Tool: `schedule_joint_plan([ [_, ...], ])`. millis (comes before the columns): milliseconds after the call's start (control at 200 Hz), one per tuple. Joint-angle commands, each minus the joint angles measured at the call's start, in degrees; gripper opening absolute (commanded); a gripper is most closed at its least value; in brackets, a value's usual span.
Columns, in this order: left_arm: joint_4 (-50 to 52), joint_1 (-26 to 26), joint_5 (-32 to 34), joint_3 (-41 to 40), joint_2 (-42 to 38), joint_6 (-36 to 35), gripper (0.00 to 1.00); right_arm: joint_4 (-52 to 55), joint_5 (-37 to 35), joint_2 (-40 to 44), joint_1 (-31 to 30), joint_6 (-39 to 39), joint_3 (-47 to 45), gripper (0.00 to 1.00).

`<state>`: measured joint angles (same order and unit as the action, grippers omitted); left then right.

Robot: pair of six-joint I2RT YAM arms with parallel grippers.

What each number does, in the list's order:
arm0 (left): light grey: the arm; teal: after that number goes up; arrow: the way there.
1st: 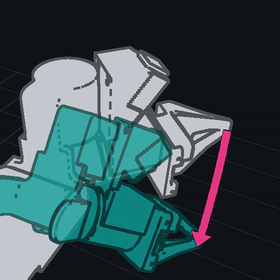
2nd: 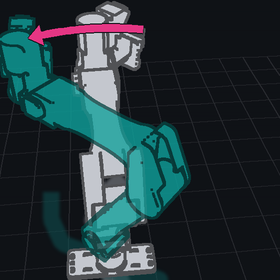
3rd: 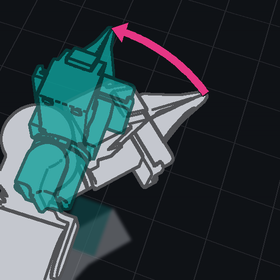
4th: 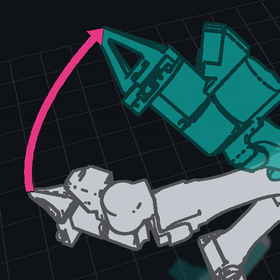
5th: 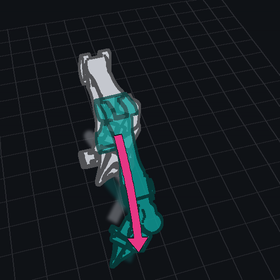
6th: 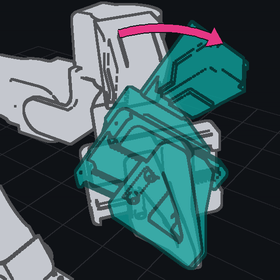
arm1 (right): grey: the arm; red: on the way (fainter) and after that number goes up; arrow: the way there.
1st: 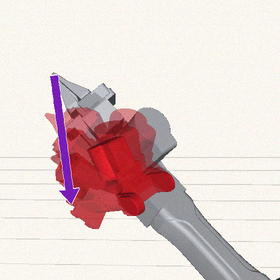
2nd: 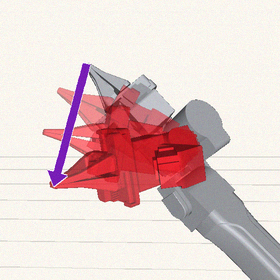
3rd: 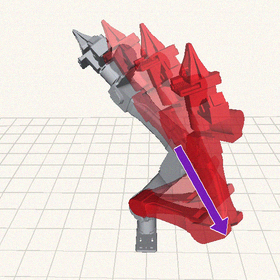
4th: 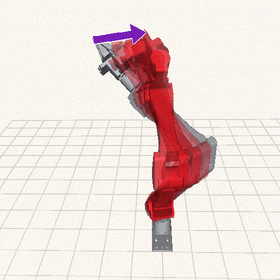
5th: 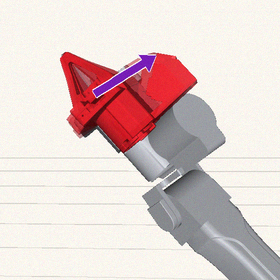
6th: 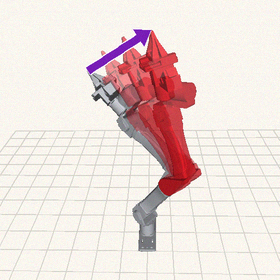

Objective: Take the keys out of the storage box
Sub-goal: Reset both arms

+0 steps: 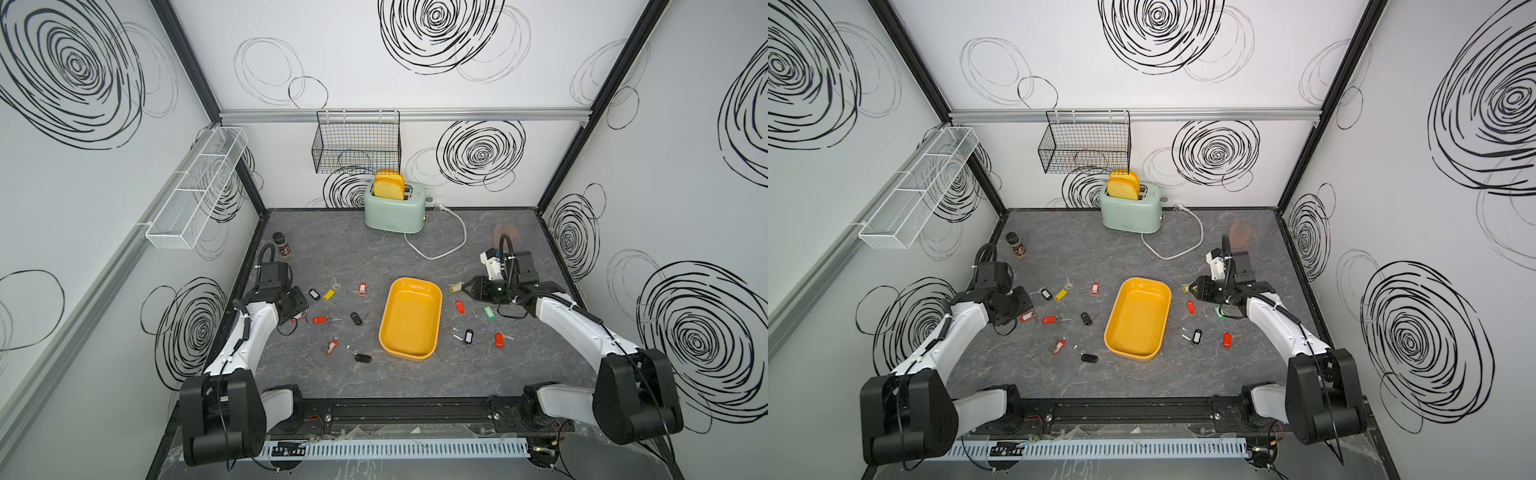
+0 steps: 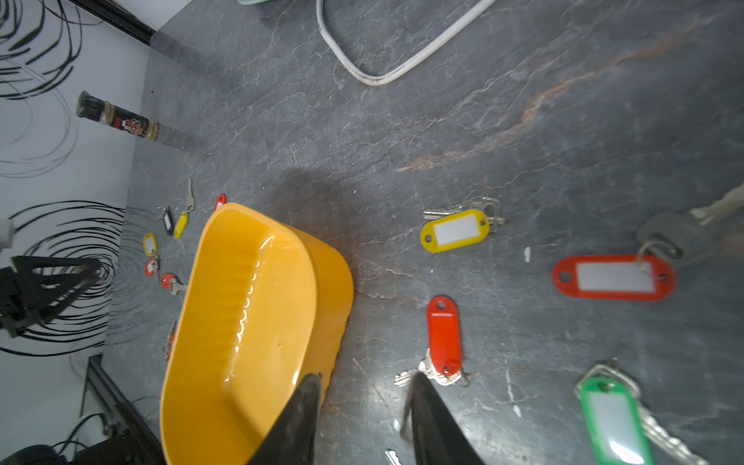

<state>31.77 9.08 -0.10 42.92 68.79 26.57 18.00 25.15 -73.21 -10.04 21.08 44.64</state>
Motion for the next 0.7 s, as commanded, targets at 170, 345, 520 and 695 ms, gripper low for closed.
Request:
schedule_joint_plan([
  [170, -12.3, -4.2, -0.2, 6.7, 0.8, -3.6, 0.81, -3.3, -12.1, 1.9, 7.9, 3.3, 5.2, 0.89],
  [345, -18.8, -6.4, 1.4, 11.8, 5.0, -6.5, 0.98, -6.3, -18.9, -1.0, 9.4, 2.7, 11.1, 0.99],
  [520, -29.7, -8.9, 8.3, 12.7, 7.5, -11.6, 0.98, -14.9, -31.4, -2.8, 9.5, 0.6, 11.4, 0.99],
  [695, -41.5, -7.0, 5.3, 6.5, 10.5, -13.3, 0.98, -34.2, -40.7, 0.3, 9.1, -10.6, -2.4, 0.99],
])
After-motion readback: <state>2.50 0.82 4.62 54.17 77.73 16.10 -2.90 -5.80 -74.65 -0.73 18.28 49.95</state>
